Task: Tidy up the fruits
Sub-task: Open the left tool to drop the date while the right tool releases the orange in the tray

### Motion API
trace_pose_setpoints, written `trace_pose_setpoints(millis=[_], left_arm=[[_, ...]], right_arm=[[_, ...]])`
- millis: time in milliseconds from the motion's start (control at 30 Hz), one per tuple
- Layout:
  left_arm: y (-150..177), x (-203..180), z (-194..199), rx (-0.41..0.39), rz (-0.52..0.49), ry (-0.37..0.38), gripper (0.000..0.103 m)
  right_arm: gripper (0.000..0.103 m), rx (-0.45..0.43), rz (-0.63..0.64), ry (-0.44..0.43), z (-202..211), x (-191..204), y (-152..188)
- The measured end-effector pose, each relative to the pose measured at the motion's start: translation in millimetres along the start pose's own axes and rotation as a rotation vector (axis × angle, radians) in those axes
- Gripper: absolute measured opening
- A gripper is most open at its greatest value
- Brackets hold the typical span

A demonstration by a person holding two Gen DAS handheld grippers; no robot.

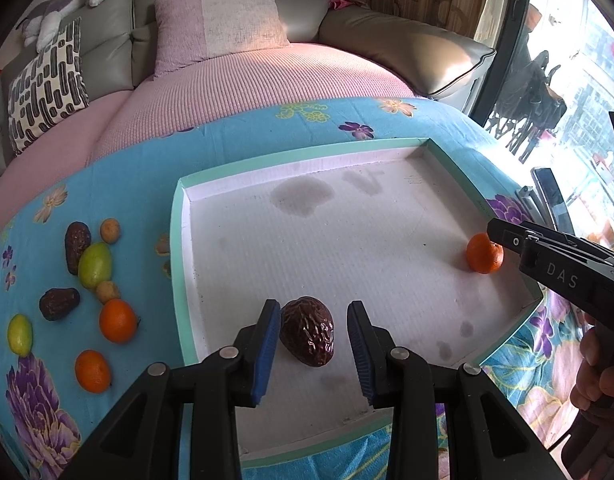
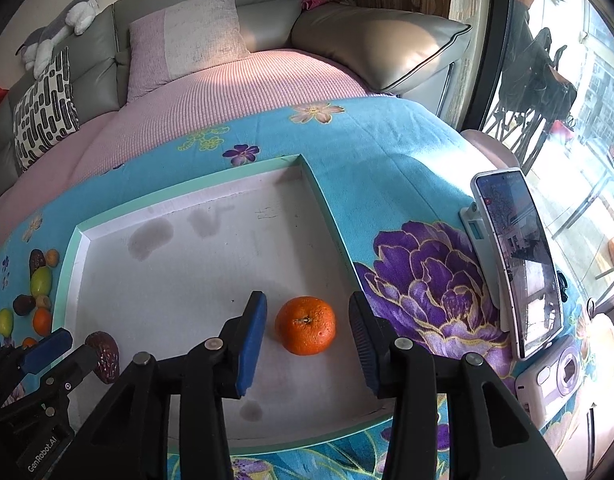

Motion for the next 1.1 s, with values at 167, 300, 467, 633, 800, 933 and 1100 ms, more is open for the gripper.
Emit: trace_pose_setpoints(millis=[167,300,467,633,800,933,1100], left_arm=[[-3,9,3,-0.012,0.03,-0.024,0.038],[-3,24,3,-0.014,0.071,-0.067,0.038],[-3,53,4,-0.026,0.145,-0.153,0.038],[0,86,7,-0.032,0.223,-0.234,0.053],[5,111,9,-0.03,0.274,-0.288,0.053],[8,123,10,-0.026,0.304,-0.314,0.054],[12,128,10,-0.024,0.311,-0.33,0.065]], right_arm=[[0.044,-0.005,0.004,-0.001,2,1,-1],[0.044,-0.004,0.011,-0.004,1,3,0],[0.044,-0.006,0.019,-0.01,2,7,0],[0.044,-0.008,0.035,-0.02,2,14,0],[0.044,-0.009,0.054,-0.03,3,21,0],[0.044,-0.01,0.066,-0.034,3,25,0],[0.044,-0.005,0.07,-0.032,1,27,1]])
Point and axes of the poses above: each gripper's, at about its wrist camera, not at the fingertips, and z roughly against the way its jaws point, x to its left, y to its underside, the point moved 5 cm from there along -z, roughly the way its jaws point, and after that the axes turned 11 degrees about -x, right-handed, at the moved point
